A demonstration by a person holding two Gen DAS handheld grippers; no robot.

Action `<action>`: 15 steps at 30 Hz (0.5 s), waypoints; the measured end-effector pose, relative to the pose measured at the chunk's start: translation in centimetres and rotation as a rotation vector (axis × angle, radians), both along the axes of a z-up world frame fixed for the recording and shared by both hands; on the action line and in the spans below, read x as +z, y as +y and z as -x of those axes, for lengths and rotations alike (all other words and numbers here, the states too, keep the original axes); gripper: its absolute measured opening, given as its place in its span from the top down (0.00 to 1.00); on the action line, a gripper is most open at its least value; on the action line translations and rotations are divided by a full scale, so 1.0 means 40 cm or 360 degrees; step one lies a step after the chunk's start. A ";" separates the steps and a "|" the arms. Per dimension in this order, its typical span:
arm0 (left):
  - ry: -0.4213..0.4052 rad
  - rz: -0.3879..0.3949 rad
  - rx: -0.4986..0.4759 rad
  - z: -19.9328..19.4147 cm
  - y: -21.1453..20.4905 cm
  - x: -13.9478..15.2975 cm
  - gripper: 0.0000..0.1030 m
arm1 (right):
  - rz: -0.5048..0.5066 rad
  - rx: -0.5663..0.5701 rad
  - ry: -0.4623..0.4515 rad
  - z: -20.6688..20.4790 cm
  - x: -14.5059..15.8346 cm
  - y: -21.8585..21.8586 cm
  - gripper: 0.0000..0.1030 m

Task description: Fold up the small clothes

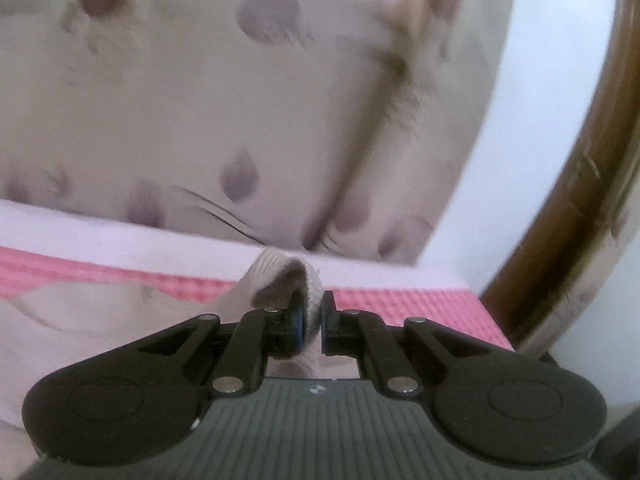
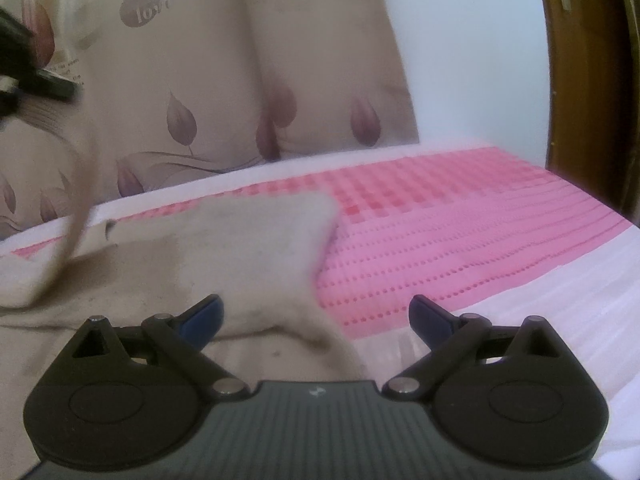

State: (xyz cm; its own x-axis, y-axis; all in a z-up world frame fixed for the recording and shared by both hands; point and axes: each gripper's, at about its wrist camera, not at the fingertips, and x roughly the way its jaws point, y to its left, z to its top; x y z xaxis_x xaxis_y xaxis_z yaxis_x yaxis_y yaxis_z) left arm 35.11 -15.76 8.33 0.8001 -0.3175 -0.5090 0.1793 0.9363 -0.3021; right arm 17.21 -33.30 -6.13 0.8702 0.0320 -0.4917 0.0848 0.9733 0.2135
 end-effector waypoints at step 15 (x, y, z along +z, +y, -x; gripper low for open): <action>-0.0090 -0.0007 -0.0318 -0.005 -0.091 -0.190 0.14 | -0.0059 0.0019 -0.0041 0.005 -0.008 -0.015 0.03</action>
